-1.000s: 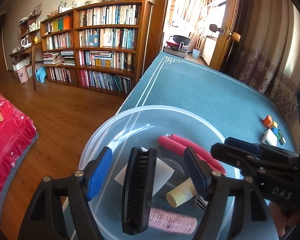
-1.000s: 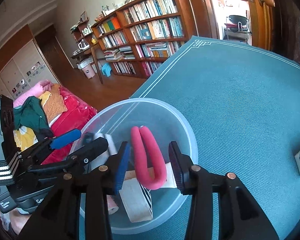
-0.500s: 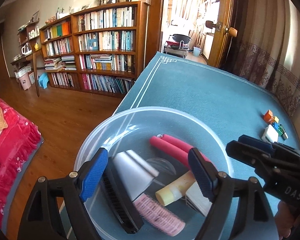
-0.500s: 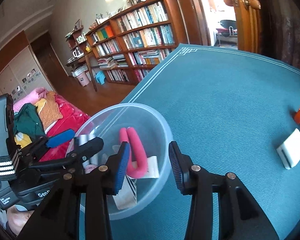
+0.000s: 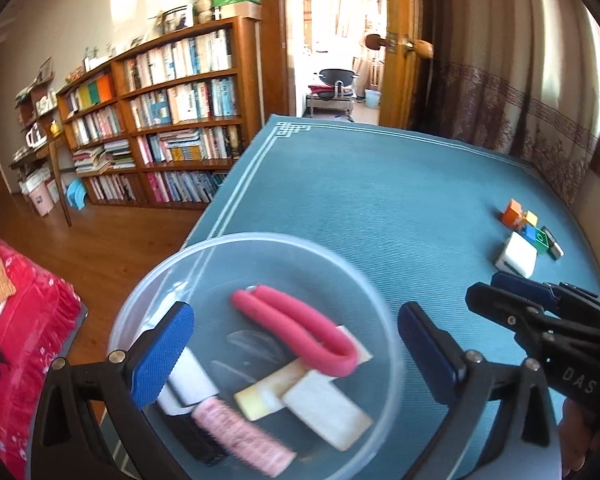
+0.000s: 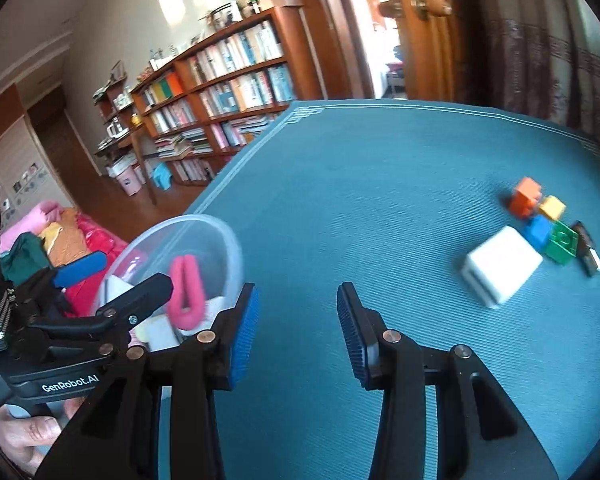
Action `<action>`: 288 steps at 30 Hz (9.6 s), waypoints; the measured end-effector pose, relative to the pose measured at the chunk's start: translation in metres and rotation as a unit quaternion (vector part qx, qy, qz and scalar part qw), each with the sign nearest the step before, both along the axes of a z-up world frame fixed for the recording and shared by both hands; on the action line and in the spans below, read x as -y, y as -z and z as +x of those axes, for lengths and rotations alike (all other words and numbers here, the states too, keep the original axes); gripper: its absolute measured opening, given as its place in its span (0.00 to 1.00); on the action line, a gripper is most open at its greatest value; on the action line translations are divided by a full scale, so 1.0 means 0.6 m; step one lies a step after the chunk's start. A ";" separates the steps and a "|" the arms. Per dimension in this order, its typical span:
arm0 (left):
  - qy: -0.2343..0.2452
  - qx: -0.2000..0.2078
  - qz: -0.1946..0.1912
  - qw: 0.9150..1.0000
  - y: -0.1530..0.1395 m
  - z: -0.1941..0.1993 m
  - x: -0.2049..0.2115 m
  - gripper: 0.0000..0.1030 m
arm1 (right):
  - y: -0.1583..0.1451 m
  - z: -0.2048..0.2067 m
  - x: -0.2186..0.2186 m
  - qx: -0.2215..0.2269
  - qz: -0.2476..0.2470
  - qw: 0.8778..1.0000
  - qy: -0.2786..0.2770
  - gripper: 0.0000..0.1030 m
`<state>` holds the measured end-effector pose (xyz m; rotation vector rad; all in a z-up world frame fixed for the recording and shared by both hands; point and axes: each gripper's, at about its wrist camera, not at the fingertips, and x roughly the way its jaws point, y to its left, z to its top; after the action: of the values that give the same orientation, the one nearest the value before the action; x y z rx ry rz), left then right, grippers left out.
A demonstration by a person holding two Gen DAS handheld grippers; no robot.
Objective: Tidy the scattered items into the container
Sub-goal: 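Withdraw both grippers toward the white sponge block and brown bottle, then grasp the white sponge block with the left gripper while the right grasps the brown bottle, then carry the sponge block and brown bottle over the clear bowl and release both, then withdraw both grippers from the bowl toward the toy bricks, then grasp the blue brick with the left gripper while the right grasps the green brick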
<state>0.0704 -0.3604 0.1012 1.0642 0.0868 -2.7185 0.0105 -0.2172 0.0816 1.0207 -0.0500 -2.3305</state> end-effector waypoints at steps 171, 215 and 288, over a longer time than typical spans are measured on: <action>-0.074 -0.039 0.052 0.995 0.035 0.020 0.121 0.80 | 0.011 -0.019 0.154 0.037 -0.013 0.995 -0.096 0.23; -0.064 -0.043 0.030 0.997 0.011 -0.001 0.058 1.00 | 0.012 -0.027 0.020 0.029 -0.038 0.998 -0.028 0.44; 0.177 0.035 0.008 0.984 0.068 -0.261 -0.334 1.00 | 0.084 -0.175 -0.386 0.018 0.040 0.977 0.208 0.35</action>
<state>-0.0860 -0.1600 0.0602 1.2881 -0.1010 -2.9886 -0.0944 0.0145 0.0315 1.1838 -0.2013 -2.7072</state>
